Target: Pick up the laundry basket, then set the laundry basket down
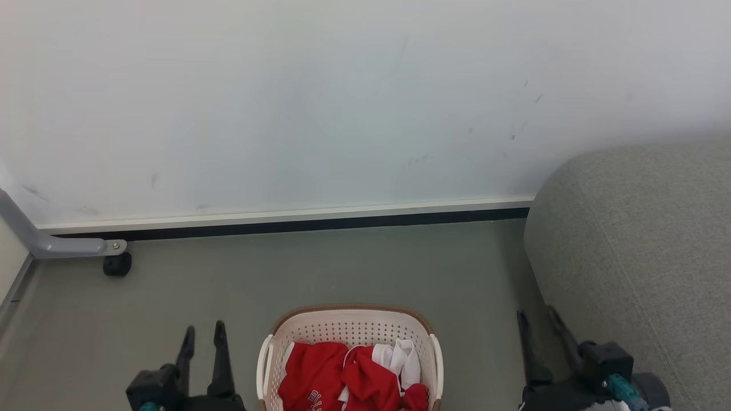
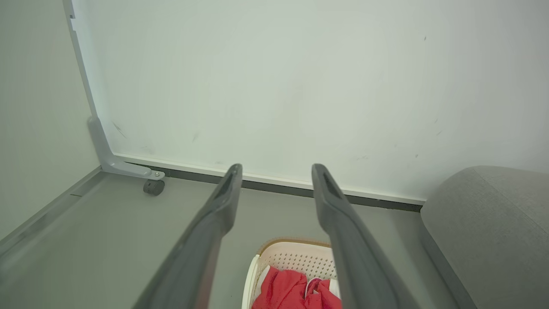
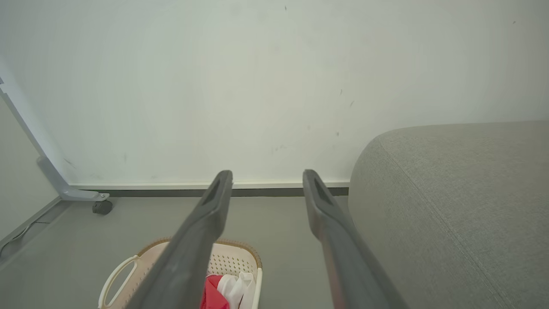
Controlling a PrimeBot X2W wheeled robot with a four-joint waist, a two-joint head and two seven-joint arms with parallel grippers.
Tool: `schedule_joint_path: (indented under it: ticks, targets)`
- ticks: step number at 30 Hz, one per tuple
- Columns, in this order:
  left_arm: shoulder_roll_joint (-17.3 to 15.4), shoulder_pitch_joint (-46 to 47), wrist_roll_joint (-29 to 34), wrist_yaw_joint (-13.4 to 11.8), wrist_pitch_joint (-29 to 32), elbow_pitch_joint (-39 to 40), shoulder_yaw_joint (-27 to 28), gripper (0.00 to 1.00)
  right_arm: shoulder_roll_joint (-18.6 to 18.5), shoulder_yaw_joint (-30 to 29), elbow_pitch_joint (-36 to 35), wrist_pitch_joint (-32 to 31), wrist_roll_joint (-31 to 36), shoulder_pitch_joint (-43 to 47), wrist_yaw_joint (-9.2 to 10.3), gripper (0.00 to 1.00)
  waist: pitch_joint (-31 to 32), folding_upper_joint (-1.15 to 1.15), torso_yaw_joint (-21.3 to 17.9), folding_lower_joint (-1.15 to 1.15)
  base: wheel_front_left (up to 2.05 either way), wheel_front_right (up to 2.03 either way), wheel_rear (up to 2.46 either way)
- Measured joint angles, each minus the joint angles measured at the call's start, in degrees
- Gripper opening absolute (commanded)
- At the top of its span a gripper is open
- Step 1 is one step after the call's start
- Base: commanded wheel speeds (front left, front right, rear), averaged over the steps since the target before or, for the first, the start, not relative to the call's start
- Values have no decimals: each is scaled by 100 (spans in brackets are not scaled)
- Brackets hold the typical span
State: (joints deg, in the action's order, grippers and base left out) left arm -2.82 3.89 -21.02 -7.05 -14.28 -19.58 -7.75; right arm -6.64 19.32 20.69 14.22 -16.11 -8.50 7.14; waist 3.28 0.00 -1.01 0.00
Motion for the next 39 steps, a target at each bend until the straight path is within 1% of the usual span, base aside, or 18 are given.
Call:
schedule_joint_path:
  ticks: [7,10,17,25,31,33,39]
  targets:
    - [38,-314,-44,4,24,-325,-11,0,49,10,325,-23,-19,382,-11,0,-2,0,0,0,0,0,0]
    - [41,-310,-142,56,78,-325,19,0,63,-88,320,-63,-199,369,-57,0,-12,0,3,0,0,0,0]
    - [43,-304,-730,156,246,-321,133,0,91,-288,316,-253,-734,356,-133,0,-38,0,12,0,0,0,0]
    - [45,-288,-1270,260,419,-297,236,0,116,-517,266,-427,-1391,343,-261,0,-64,0,20,0,0,0,0]
    - [46,-283,-1840,361,589,-255,342,0,140,-719,223,-591,-1949,337,-367,0,-87,0,27,0,0,0,0]
    - [45,-281,-1937,405,628,-244,367,0,152,-777,210,-626,-2107,336,-371,0,-94,0,30,0,0,0,0]
    - [46,-243,-2386,461,770,-205,445,0,180,-942,166,-768,-2563,336,-471,0,-115,0,36,0,0,0,0]
